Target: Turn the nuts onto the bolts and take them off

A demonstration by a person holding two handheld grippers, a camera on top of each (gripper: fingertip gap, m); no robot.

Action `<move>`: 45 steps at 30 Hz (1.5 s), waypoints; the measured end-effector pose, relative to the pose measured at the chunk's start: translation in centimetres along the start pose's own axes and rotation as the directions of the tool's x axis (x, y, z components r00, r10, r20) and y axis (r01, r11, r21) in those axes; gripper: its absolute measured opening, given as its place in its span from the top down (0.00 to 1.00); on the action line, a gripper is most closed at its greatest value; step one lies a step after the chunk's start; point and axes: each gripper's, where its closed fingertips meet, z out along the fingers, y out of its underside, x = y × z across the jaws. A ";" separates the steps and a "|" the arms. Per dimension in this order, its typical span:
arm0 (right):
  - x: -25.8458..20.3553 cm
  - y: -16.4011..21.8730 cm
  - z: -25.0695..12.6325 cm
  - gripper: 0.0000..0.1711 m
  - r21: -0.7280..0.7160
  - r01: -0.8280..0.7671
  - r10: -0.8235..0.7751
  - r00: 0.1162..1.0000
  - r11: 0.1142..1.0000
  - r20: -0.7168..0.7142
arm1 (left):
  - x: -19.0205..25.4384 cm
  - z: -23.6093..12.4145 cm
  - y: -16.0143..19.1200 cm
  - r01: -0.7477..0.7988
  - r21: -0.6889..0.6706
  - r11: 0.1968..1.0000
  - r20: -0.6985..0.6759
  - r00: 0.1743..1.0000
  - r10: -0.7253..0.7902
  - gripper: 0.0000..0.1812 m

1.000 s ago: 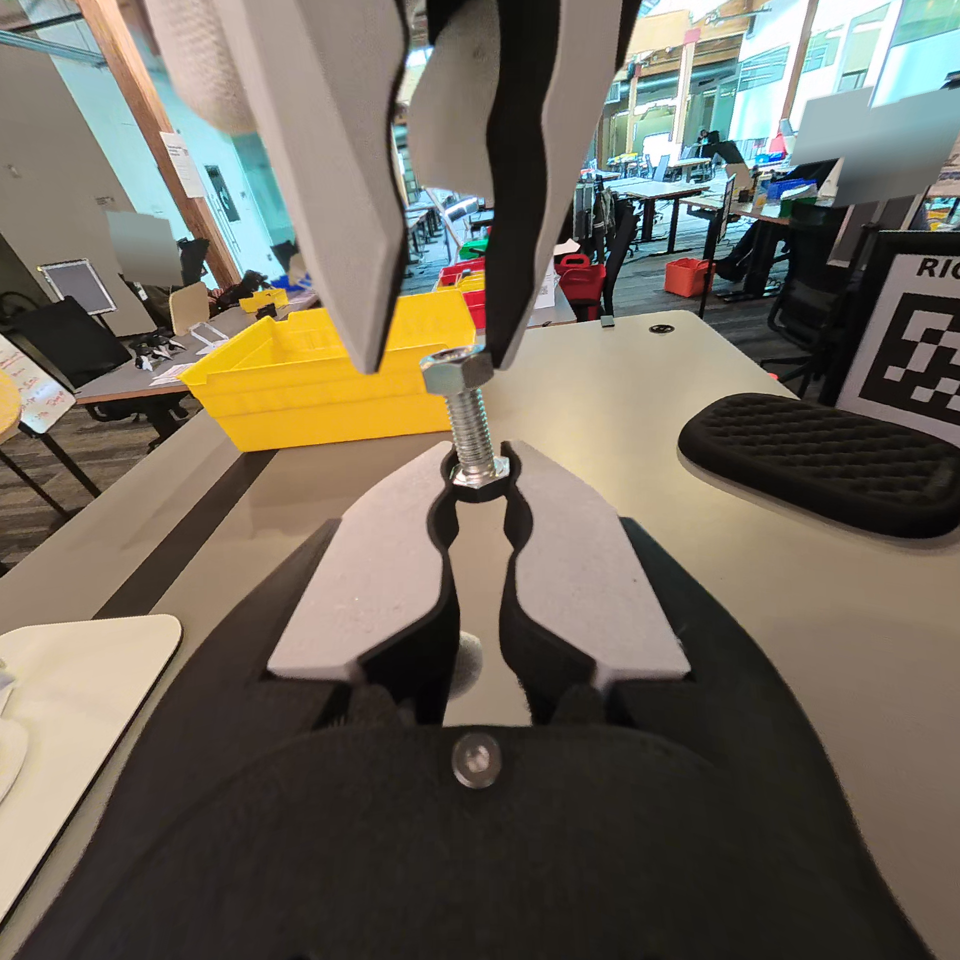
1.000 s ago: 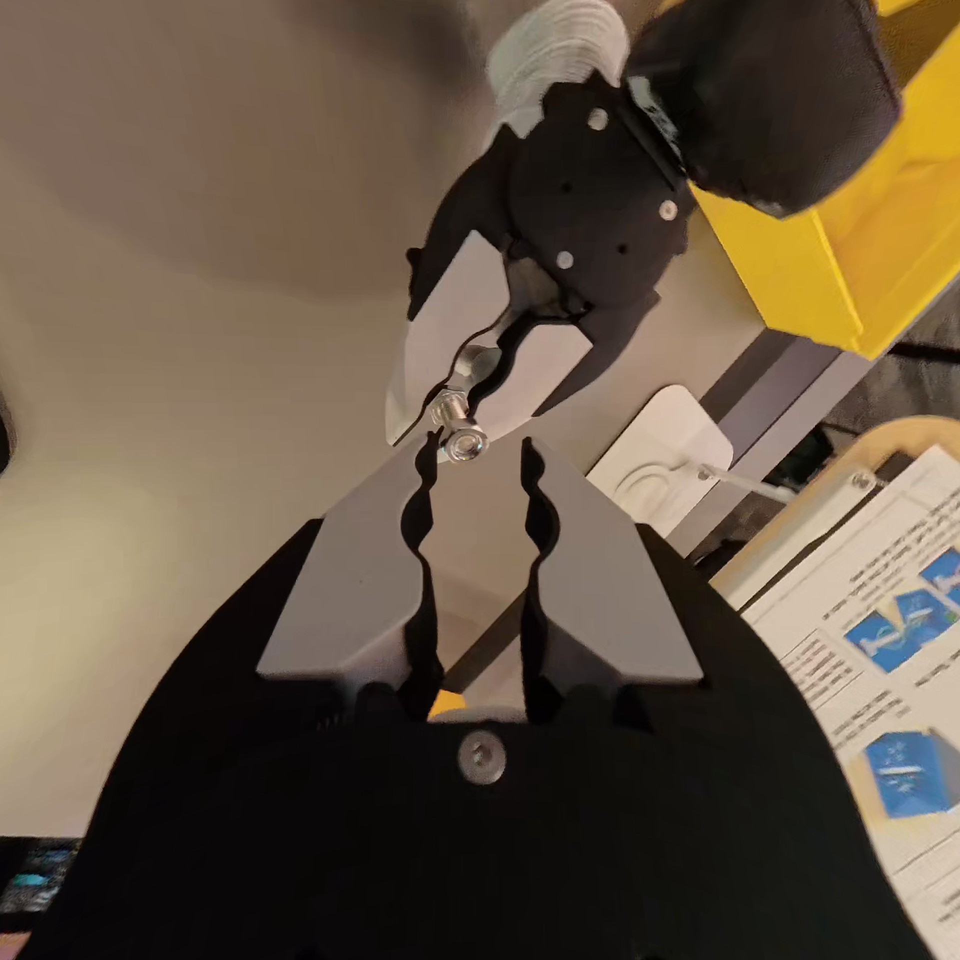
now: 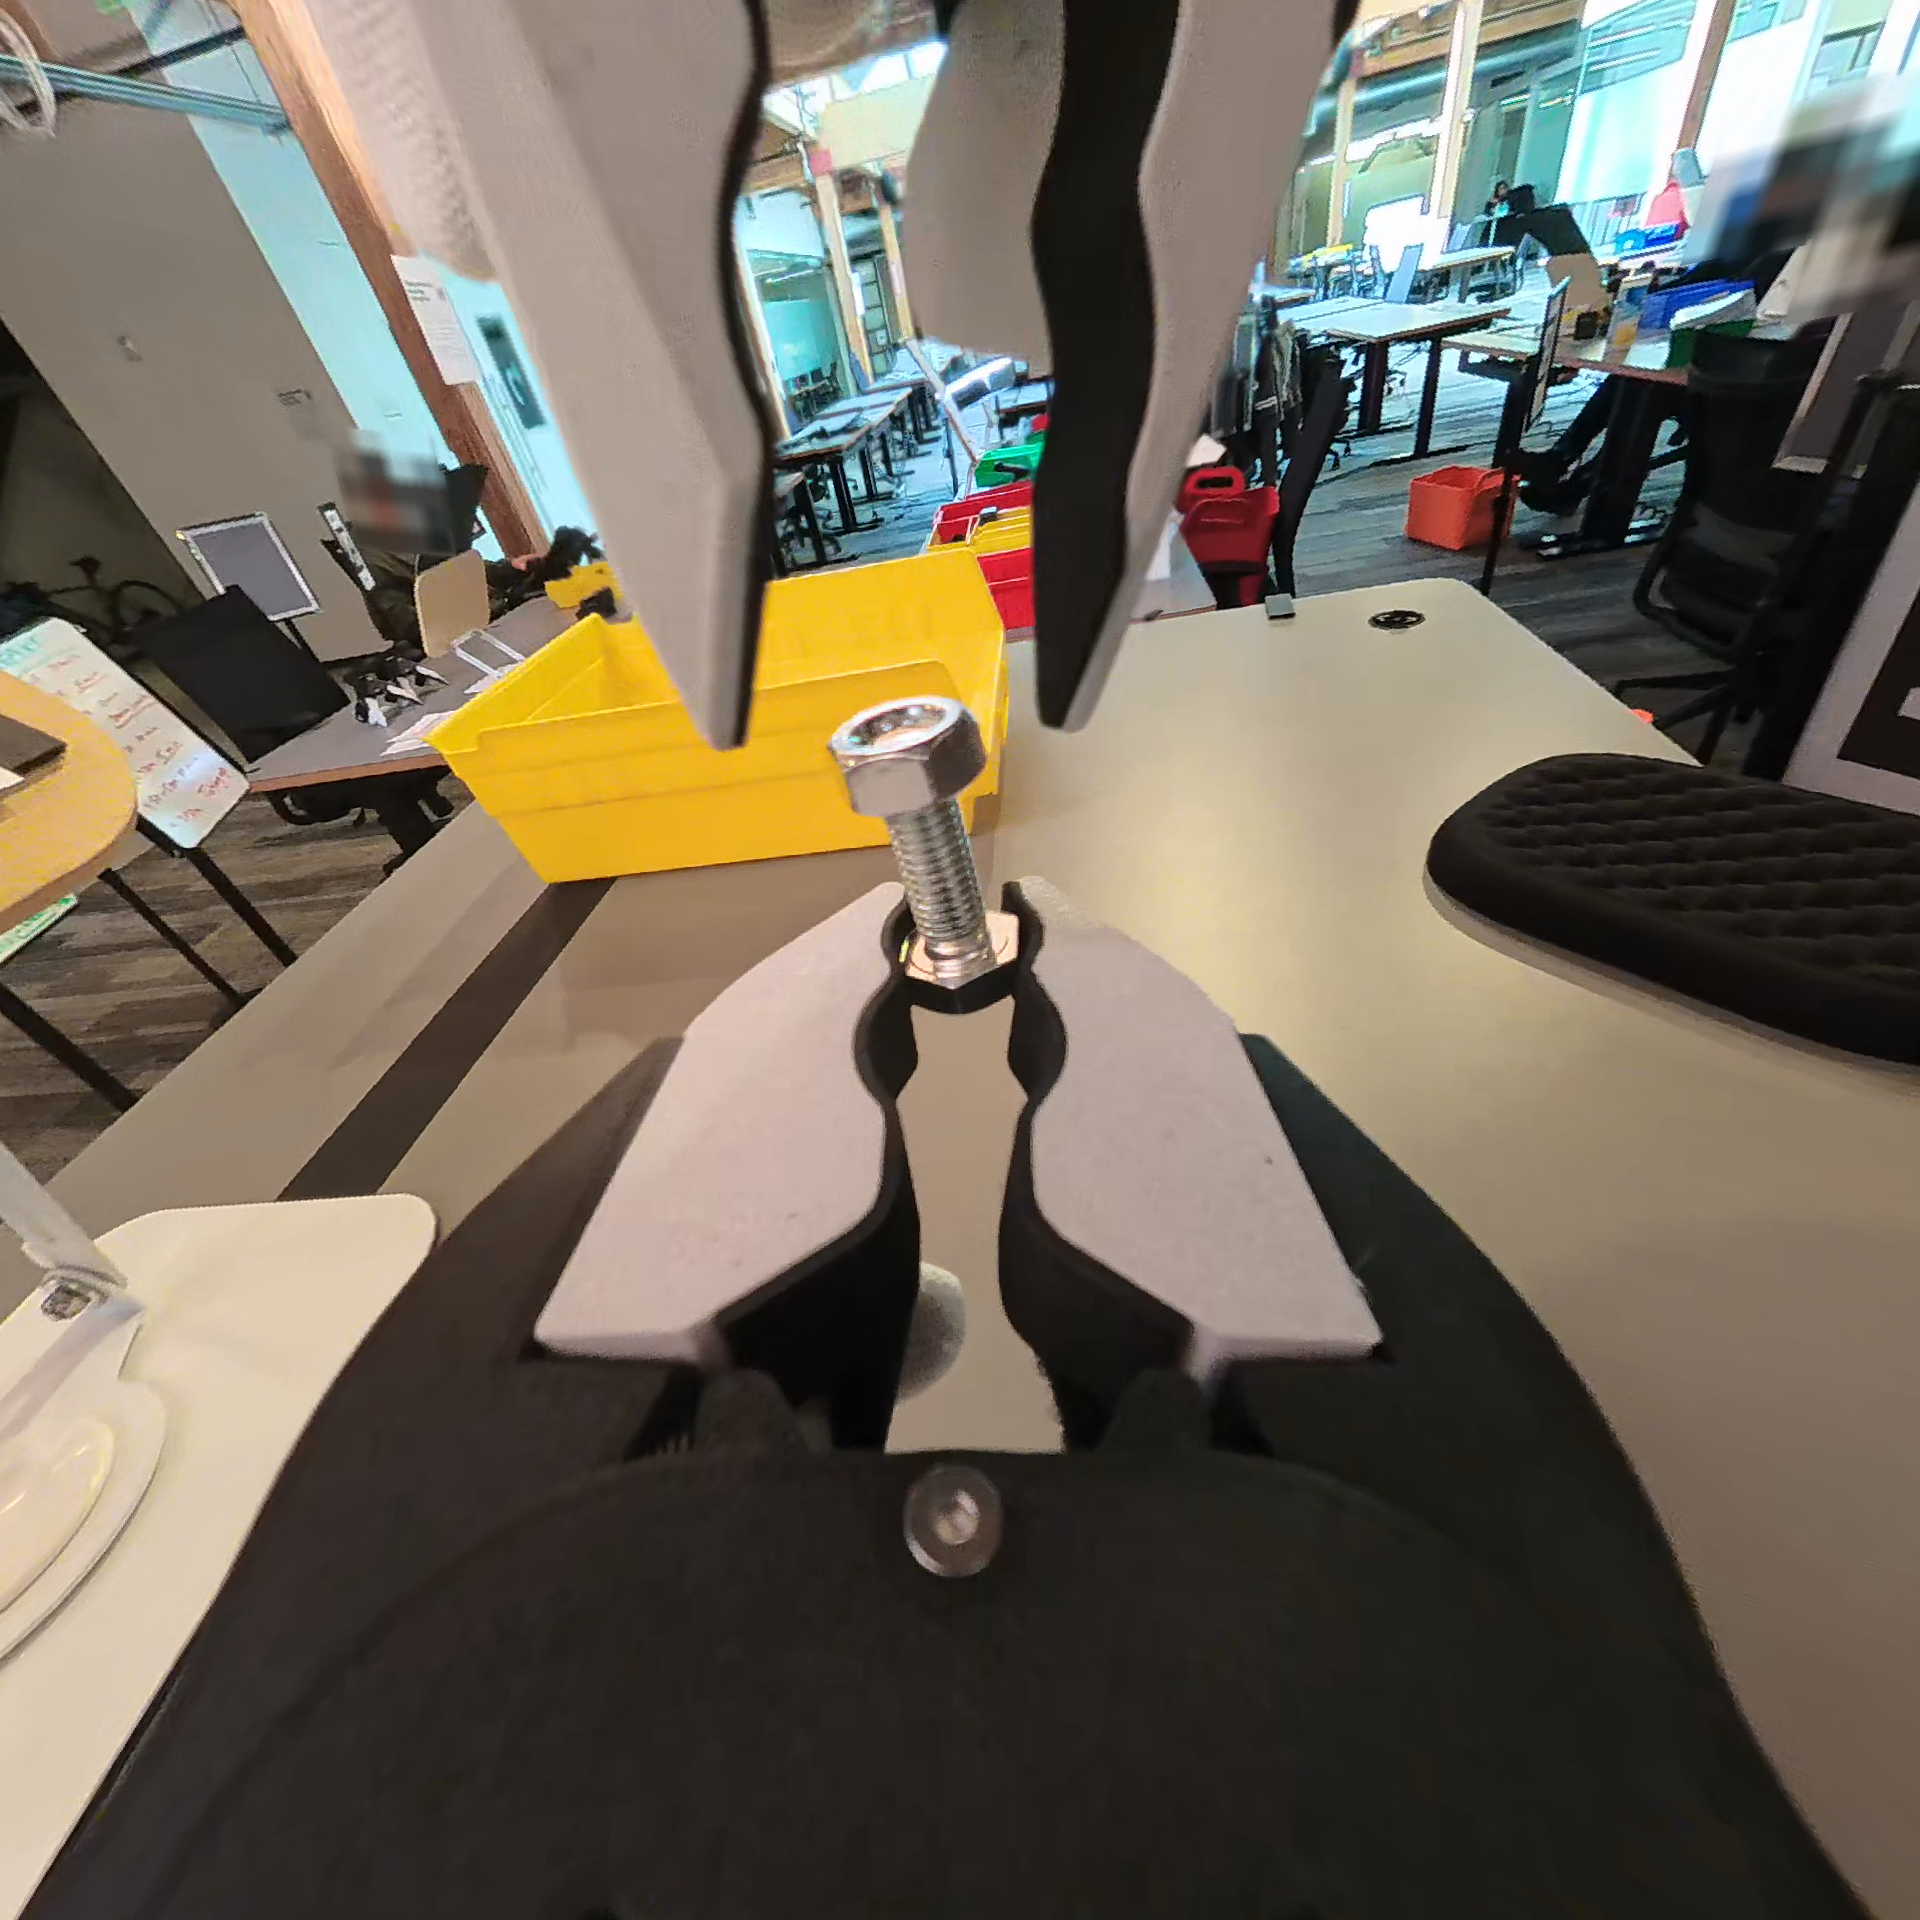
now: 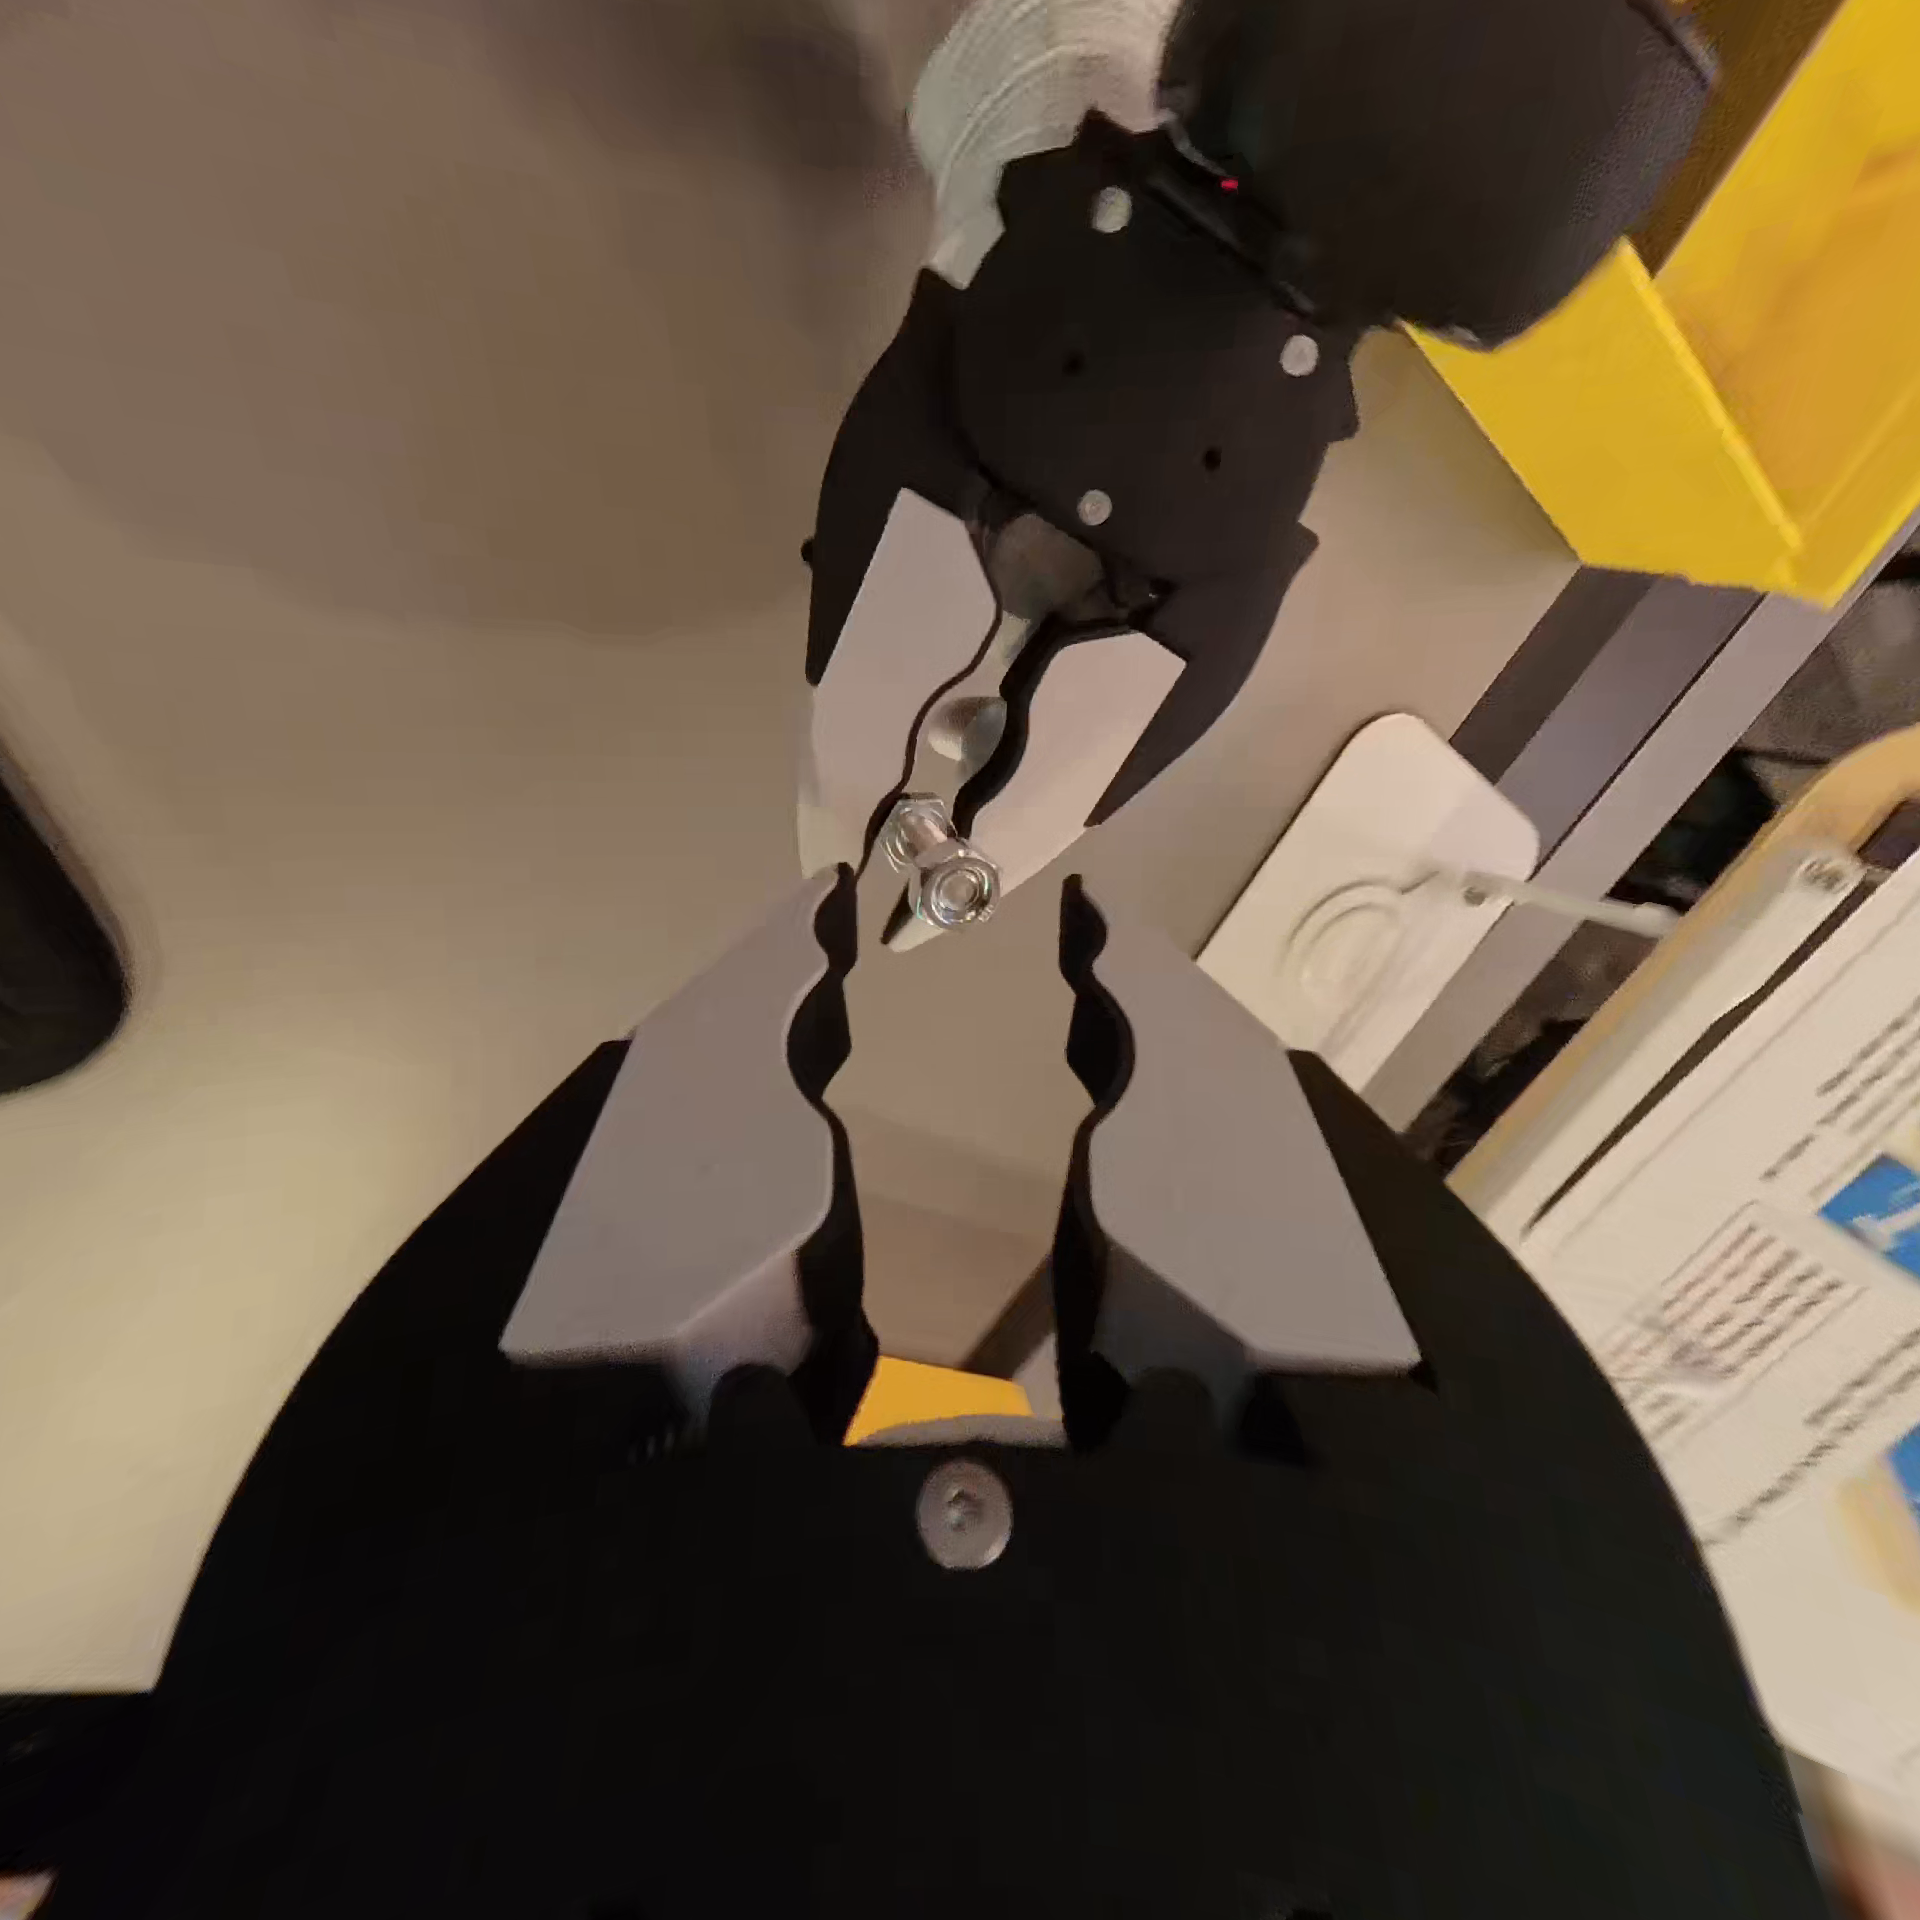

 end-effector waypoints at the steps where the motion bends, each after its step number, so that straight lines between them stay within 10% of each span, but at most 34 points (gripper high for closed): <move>1: -0.2 0.1 0.0 0.80 -0.014 0.056 -0.056 0.998 0.998 0.006 | 0.1 0.0 -0.1 -0.001 0.002 1.000 -0.004 1.000 0.001 0.92; 14: -0.6 0.0 0.2 0.91 -0.003 0.141 -0.140 0.989 0.990 0.052 | 0.5 0.0 -0.1 -0.013 -0.004 1.000 -0.022 1.000 0.013 0.92; 19: 0.0 0.3 0.6 0.91 -0.028 -0.218 0.220 0.971 0.976 0.091 | -0.4 -0.1 0.3 -0.016 -0.019 1.000 0.023 1.000 0.016 0.93; 24: 0.1 0.8 1.1 0.91 -0.056 -0.689 0.688 0.710 0.723 0.152 | -0.7 0.2 1.1 -0.031 -0.060 0.998 0.049 0.998 0.034 0.92; 30: -0.1 1.3 0.6 0.70 -0.035 -0.369 0.371 0.926 0.929 0.070 | 0.4 0.4 0.7 -0.023 -0.045 0.999 -0.008 1.000 0.022 0.92; 37: -0.7 0.1 -0.5 0.79 0.001 0.135 -0.135 0.991 0.991 0.013 | 1.1 0.2 0.1 -0.014 -0.017 1.000 -0.049 0.999 0.013 0.92; 45: -1.5 -0.5 0.3 0.90 0.004 0.264 -0.264 0.964 0.965 0.020 | 1.3 0.2 -0.1 -0.017 -0.010 1.000 -0.061 0.998 0.016 0.92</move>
